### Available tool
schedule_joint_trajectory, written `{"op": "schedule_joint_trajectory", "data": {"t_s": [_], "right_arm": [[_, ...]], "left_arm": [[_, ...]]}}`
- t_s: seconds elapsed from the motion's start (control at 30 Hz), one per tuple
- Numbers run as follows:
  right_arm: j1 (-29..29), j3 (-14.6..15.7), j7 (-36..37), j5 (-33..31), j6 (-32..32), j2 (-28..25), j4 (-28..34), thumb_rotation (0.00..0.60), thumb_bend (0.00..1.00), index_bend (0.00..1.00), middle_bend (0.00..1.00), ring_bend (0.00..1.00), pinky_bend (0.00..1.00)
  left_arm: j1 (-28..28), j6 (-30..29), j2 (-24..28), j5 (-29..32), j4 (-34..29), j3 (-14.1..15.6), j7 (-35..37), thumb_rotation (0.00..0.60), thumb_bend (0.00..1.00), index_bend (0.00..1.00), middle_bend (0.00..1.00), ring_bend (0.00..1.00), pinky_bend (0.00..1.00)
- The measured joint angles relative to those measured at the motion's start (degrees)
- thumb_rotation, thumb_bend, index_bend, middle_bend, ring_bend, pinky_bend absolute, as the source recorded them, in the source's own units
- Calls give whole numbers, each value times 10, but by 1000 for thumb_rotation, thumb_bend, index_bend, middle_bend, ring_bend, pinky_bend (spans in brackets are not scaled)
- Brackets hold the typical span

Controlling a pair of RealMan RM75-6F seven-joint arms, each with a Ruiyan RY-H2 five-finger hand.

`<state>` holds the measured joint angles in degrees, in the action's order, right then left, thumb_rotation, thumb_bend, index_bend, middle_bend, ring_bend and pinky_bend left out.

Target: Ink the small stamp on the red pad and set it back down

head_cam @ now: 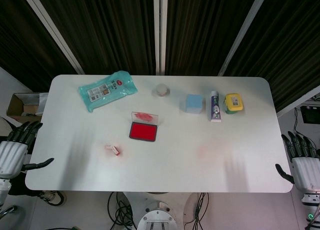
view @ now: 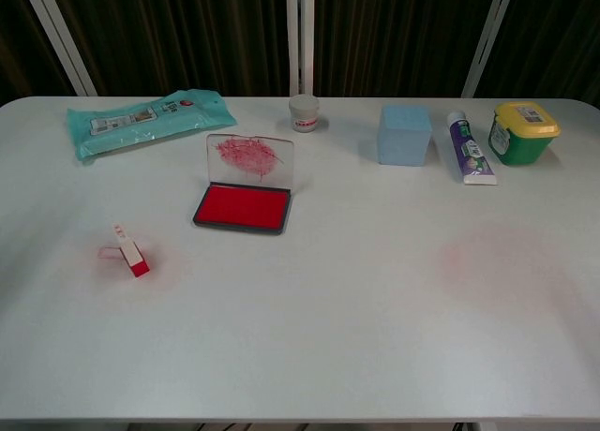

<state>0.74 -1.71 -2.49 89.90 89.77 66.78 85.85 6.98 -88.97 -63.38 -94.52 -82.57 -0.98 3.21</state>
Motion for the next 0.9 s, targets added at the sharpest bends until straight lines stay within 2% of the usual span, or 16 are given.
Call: {"op": "schedule_joint_trajectory", "data": {"t_s": [0.03, 0.07, 0.13, 0.17, 0.27, 0.37, 0.6, 0.9], "right_arm": [[0, -1, 0, -1, 0, 0, -1, 600, 153, 0, 0, 0, 0], [1, -2, 1, -2, 0, 0, -3, 600, 153, 0, 0, 0, 0], [1, -3, 3, -3, -1, 1, -5, 600, 153, 0, 0, 0, 0], [1, -3, 3, -4, -2, 1, -6, 600, 153, 0, 0, 0, 0], [2, -4, 2, -5, -5, 2, -7, 600, 153, 0, 0, 0, 0], [4, -4, 2, -7, -10, 4, -8, 600, 153, 0, 0, 0, 0], [5, -4, 1, -9, -13, 5, -9, 600, 153, 0, 0, 0, 0], [-2, -9, 22, -31, -14, 0, -20, 600, 151, 0, 0, 0, 0]], "left_arm": [[5, 0, -5, -6, 2, -1, -1, 580, 42, 107, 149, 446, 623], [9, 3, -7, -10, 3, 0, 0, 598, 43, 125, 185, 566, 708], [21, 15, -11, -18, 3, 1, 5, 600, 46, 150, 241, 710, 823], [27, 21, -13, -22, 3, 1, 7, 600, 51, 168, 271, 765, 869], [53, 36, -24, -43, 6, 0, 10, 600, 84, 217, 306, 844, 917], [82, 48, -41, -67, 14, -3, 13, 600, 121, 233, 294, 854, 922], [149, 105, -89, -106, 46, -3, 5, 600, 122, 227, 258, 854, 917], [200, 167, -148, -128, 96, 20, -11, 600, 122, 223, 257, 854, 915]]}}
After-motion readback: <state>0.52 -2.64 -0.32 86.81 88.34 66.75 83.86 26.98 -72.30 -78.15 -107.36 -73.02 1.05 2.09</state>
